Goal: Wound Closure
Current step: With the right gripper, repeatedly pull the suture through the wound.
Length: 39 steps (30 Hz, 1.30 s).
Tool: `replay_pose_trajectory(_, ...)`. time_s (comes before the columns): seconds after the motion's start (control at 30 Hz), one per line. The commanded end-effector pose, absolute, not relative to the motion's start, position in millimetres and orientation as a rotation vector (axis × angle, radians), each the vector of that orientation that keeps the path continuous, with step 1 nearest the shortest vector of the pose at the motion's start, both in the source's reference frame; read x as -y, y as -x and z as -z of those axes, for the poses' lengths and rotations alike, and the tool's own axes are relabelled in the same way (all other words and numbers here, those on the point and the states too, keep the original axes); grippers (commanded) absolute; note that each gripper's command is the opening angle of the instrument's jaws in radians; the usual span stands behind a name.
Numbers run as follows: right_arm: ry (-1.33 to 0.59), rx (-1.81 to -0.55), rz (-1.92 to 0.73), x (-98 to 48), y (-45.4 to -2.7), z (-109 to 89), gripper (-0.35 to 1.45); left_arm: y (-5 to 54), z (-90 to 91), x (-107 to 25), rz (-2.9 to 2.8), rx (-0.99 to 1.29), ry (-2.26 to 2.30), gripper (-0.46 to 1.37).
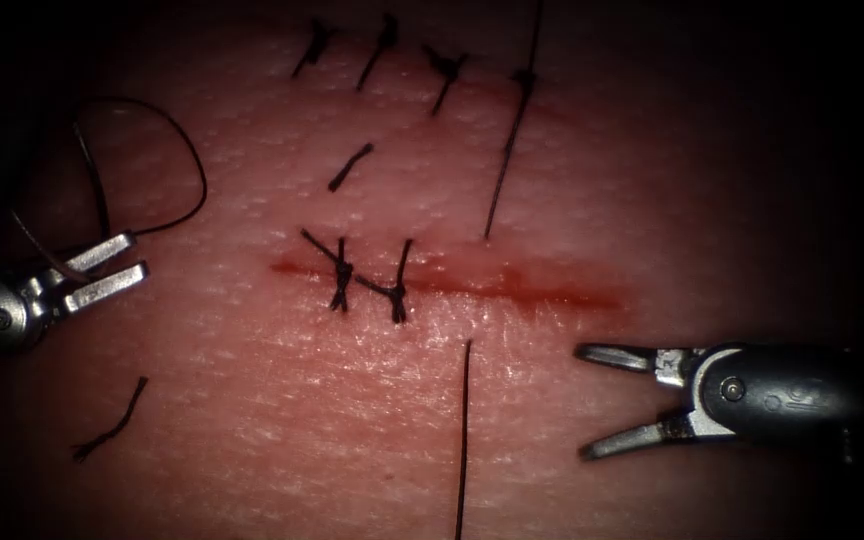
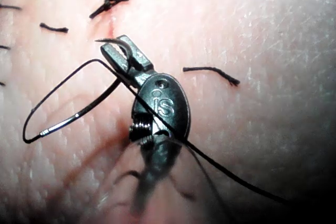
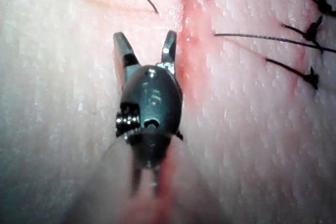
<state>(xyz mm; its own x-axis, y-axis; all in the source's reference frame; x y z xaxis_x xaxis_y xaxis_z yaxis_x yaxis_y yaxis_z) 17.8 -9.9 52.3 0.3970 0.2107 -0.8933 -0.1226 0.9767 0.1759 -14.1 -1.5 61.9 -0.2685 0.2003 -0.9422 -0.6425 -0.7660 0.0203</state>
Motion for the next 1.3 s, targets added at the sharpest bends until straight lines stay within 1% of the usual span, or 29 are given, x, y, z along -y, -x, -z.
replay_pose_trajectory(0.03, -0.074, -1.142, -0.19, 9.7, -18.3, -52.9, 1.27, 14.1, -61.8, 1.4, -2.075, -0.543, 1.456, -0.35)
replay_pose_trajectory(0.17, -0.082, -1.151, -0.177, 9.8, -19.5, -53.6, 1.25, 14.1, -61.8, 1.4, -2.075, -0.541, 1.458, -0.35)
replay_pose_trajectory(0.43, -0.086, -1.163, -0.147, 10.3, -21.8, -54.3, 1.14, 14.2, -61.8, 1.4, -2.075, -0.541, 1.458, -0.35)
replay_pose_trajectory(0.6, -0.083, -1.163, -0.146, 10.3, -22.6, -54.9, 1.13, 14.3, -61.8, 1.4, -2.075, -0.541, 1.458, -0.35)
replay_pose_trajectory(0.83, -0.096, -1.176, -0.121, 10.6, -23.8, -55.3, 1.04, 14.2, -61.7, 1.4, -2.075, -0.54, 1.457, -0.35)
replay_pose_trajectory(0.93, -0.1, -1.182, -0.105, 10.8, -24.3, -55.6, 0.8, 14.2, -61.7, 1.4, -2.075, -0.54, 1.457, -0.35)
replay_pose_trajectory(0.97, -0.101, -1.183, -0.103, 10.9, -24.4, -55.7, 0.58, 14.2, -61.7, 1.4, -2.075, -0.54, 1.457, -0.35)
replay_pose_trajectory(1.0, -0.095, -1.186, -0.097, 11.0, -24.4, -55.8, -0.09, 14.2, -61.7, 1.4, -2.075, -0.54, 1.457, -0.35)
replay_pose_trajectory(1.03, -0.104, -1.179, -0.098, 11.1, -24.2, -55.8, -0.35, 14.2, -61.7, 1.4, -2.075, -0.54, 1.457, -0.35)
replay_pose_trajectory(1.3, -0.115, -1.172, -0.102, 10.6, -23.8, -55.6, -0.35, 14.2, -61.7, 1.4, -2.075, -0.54, 1.458, -0.35)
